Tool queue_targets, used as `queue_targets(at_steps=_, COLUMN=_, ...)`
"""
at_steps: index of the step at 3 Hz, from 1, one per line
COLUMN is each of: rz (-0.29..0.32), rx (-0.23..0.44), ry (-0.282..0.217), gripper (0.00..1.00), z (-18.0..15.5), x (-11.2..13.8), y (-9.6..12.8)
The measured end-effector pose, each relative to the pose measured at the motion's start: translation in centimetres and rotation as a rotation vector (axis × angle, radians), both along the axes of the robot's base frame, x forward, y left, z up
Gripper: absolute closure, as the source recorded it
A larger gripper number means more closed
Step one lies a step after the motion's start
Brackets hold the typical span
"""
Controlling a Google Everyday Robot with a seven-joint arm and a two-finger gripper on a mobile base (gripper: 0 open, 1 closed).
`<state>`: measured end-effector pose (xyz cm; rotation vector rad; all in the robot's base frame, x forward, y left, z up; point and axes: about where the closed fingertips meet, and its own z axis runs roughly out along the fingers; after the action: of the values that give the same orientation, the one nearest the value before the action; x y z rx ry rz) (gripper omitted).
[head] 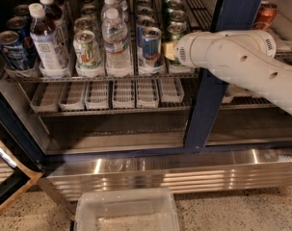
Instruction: Pick green can from top shelf of fridge
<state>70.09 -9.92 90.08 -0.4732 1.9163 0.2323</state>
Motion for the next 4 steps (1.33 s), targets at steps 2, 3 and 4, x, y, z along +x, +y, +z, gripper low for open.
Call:
queue_targets(at_steps=2, rz=-0.018, rx=0.012, ry=-0.007, gripper=1.0, z=0.7, x=0.2, y=0.0)
queue_targets(at_steps=3, rz=-0.015, rx=-0.016, ry=-0.068, gripper=1.0, z=2.6, x=-0.2, y=0.9)
queue_targets(at_steps=4, rz=-0.013, rx=-0.02, ry=-0.079, gripper=1.0, z=2.6, x=-0.4, y=1.1)
